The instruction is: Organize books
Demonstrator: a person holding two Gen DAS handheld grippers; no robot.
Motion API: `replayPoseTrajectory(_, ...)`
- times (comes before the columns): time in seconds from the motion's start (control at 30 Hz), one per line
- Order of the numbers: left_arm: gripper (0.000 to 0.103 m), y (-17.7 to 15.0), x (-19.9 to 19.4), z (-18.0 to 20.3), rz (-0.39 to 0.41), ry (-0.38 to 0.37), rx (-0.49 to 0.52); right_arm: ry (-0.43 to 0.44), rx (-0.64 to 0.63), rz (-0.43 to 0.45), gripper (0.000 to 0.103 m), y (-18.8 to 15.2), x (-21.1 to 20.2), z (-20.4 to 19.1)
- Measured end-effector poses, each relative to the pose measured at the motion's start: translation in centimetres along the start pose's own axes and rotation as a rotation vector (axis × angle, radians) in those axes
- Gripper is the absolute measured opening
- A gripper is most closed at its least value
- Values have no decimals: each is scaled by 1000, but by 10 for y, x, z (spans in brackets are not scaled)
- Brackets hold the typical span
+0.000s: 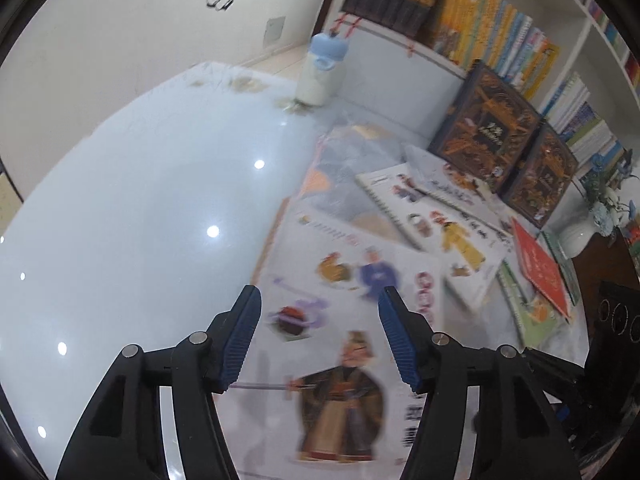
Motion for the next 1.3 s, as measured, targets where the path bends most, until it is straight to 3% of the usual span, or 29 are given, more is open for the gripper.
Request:
replayPoseTrajectory(0.13, 59, 11, -8, 50, 25, 4, 60, 9, 28, 90, 74, 0, -62, 26)
replayPoseTrajectory(0.23, 61, 14, -6, 94, 36, -33, 97, -56, 61, 180, 74, -7, -125, 66)
replayPoseTrajectory(0.43, 66, 0, 20, 199, 32, -175, 173, -227, 200, 296, 74, -33, -230, 153)
replayPoseTrajectory(0.53, 66, -8, 48, 249, 13, -246, 224, -291, 280, 330, 74, -48, -264, 197)
replayPoseTrajectory(0.6, 66, -9, 66, 270, 3, -251, 239, -333, 325, 348, 74, -56, -278, 222)
replayPoseTrajectory(0.77, 66, -3, 117, 310, -33, -250, 246, -404, 395, 378, 74, -57, -294, 275)
replayPoseTrajectory(1.0, 66, 3, 159, 337, -72, -203, 303, -466, 401, 350, 74, -31, -271, 304)
replayPoseTrajectory(1.13, 66, -2, 181, 341, -145, -271, 297, -539, 381, 307, 78, -22, -255, 313)
replayPoseTrajectory(1.23, 67, -8, 179, 345, -110, -261, 344, -537, 368, 284, 80, -21, -251, 308)
replayPoseTrajectory(1.27, 67, -10, 179, 347, -113, -259, 363, -510, 365, 278, 78, -23, -250, 305)
replayPoseTrajectory(1.3, 66, -12, 177, 347, -121, -274, 369, -419, 372, 266, 77, -26, -248, 297)
Point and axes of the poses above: each gripper's, at about its wrist camera, not at the fingertips, and x roughly the way its jaws point, z to its right, y to its top, the point moved 3 cm from there along x, roughly the way its jaws point, and after that the axes turned 4 degrees about x, right-handed, at the moved point
